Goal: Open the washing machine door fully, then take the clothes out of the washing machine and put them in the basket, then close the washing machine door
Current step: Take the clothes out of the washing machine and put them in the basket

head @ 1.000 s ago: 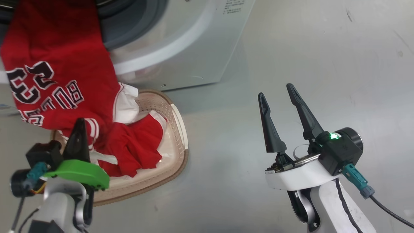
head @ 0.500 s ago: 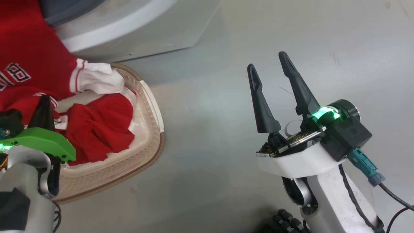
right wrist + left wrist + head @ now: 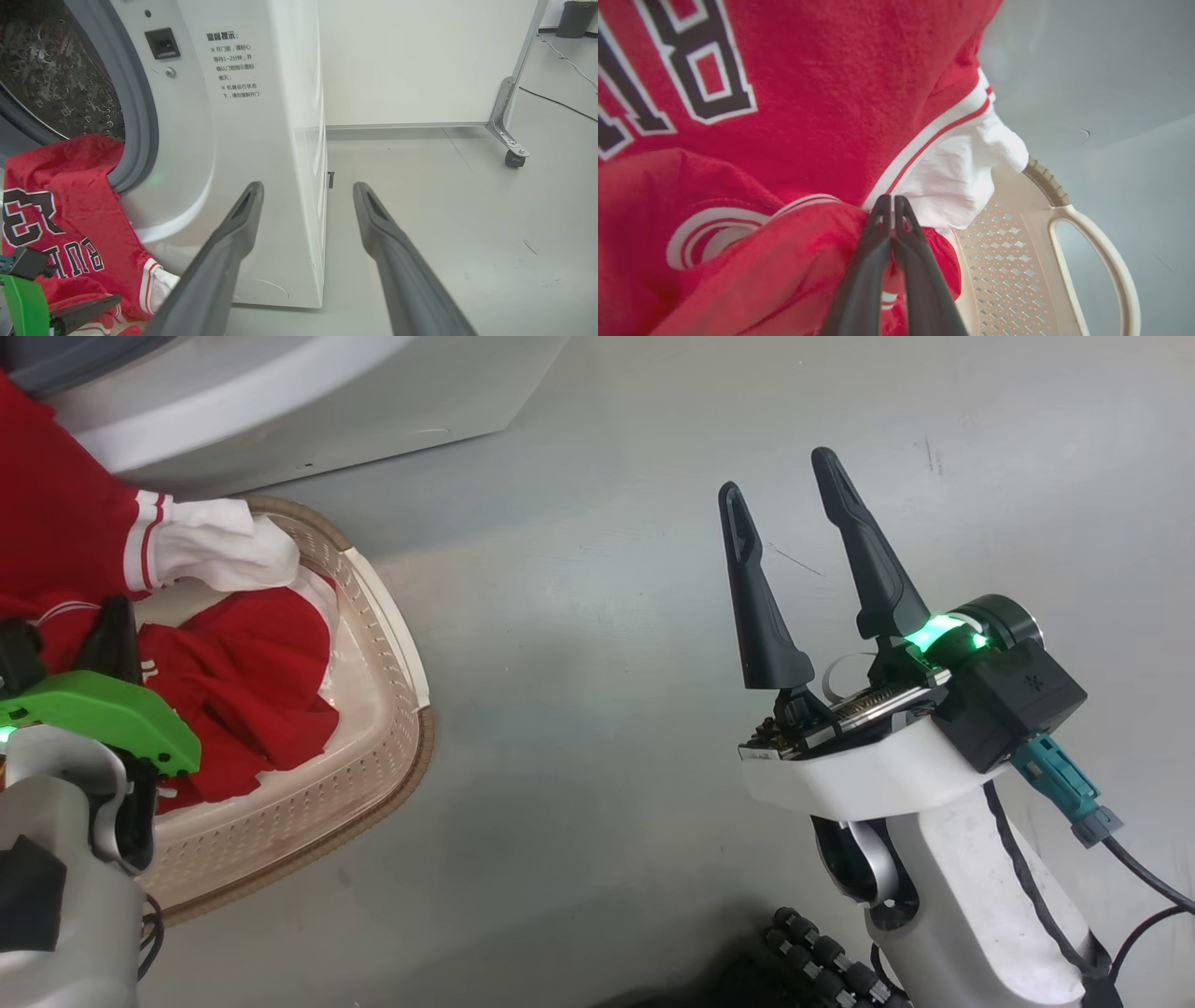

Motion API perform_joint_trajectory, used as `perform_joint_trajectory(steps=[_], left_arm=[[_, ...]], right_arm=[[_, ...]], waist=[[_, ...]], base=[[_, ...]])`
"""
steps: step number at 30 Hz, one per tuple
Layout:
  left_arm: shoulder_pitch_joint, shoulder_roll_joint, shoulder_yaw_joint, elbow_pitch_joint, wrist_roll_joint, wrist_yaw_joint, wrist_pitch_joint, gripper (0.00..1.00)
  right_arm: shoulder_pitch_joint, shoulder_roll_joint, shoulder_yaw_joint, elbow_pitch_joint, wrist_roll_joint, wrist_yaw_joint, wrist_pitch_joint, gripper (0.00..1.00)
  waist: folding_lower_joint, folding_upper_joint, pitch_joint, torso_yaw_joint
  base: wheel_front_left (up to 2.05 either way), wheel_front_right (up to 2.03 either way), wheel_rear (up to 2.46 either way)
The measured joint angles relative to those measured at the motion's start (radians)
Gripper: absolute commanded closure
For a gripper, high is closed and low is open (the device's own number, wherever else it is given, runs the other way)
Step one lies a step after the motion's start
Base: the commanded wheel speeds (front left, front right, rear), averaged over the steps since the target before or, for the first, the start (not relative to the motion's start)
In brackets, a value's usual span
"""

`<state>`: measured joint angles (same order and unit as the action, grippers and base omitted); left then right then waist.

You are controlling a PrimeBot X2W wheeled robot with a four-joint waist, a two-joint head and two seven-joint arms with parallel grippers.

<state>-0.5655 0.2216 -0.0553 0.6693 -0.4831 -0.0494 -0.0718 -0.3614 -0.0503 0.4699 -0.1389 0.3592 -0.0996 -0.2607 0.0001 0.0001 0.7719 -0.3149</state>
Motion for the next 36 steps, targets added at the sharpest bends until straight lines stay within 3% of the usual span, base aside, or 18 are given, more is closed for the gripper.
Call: perform_joint_trajectory(steps=[1, 2, 3, 14, 20, 29, 36], left_arm=[[-0.004, 0.000, 0.001, 0.010, 0.000, 0.000, -0.002, 0.44], [-0.009, -0.003, 0.001, 0.024, -0.002, -0.001, -0.005, 0.07], [-0.012, -0.007, 0.000, 0.035, -0.002, -0.002, -0.006, 0.00], [-0.019, -0.047, 0.003, 0.093, -0.024, -0.022, -0.121, 0.00], [-0.016, -0.061, -0.021, 0.089, 0.017, -0.027, -0.168, 0.00], [0.017, -0.118, -0.046, -0.001, 0.041, -0.039, -0.181, 0.00], [0.070, -0.128, -0.042, -0.127, 0.076, -0.040, -0.185, 0.00]], right_arm=[[-0.003, 0.000, 0.000, 0.001, 0.000, 0.000, 0.000, 0.00], [-0.004, 0.000, -0.002, 0.004, 0.000, -0.001, 0.000, 0.00], [-0.004, 0.000, -0.004, 0.007, 0.000, -0.001, 0.000, 0.00], [-0.005, 0.000, -0.012, 0.059, -0.008, -0.002, 0.000, 0.00], [0.001, 0.000, -0.036, 0.120, -0.025, -0.002, 0.000, 0.00], [0.053, -0.002, -0.091, 0.209, -0.038, -0.001, 0.000, 0.00], [0.091, -0.011, -0.116, 0.252, -0.038, 0.002, 0.000, 0.00]], waist=[[0.0000, -0.0001, -0.001, 0.000], [0.0000, 0.0000, -0.003, 0.001], [0.0000, 0.0000, -0.006, 0.003], [0.0000, 0.0000, -0.061, 0.035], [0.0000, 0.0000, -0.104, 0.067], [0.0000, 0.0000, -0.181, 0.140], [0.0000, 0.0000, -0.252, 0.200]], base=[[0.00, 0.00, 0.00], [0.00, 0.00, 0.00], [0.00, 0.00, 0.00], [0.00, 0.00, 0.00], [0.00, 0.00, 0.00], [0.00, 0.00, 0.00], [0.00, 0.00, 0.00]])
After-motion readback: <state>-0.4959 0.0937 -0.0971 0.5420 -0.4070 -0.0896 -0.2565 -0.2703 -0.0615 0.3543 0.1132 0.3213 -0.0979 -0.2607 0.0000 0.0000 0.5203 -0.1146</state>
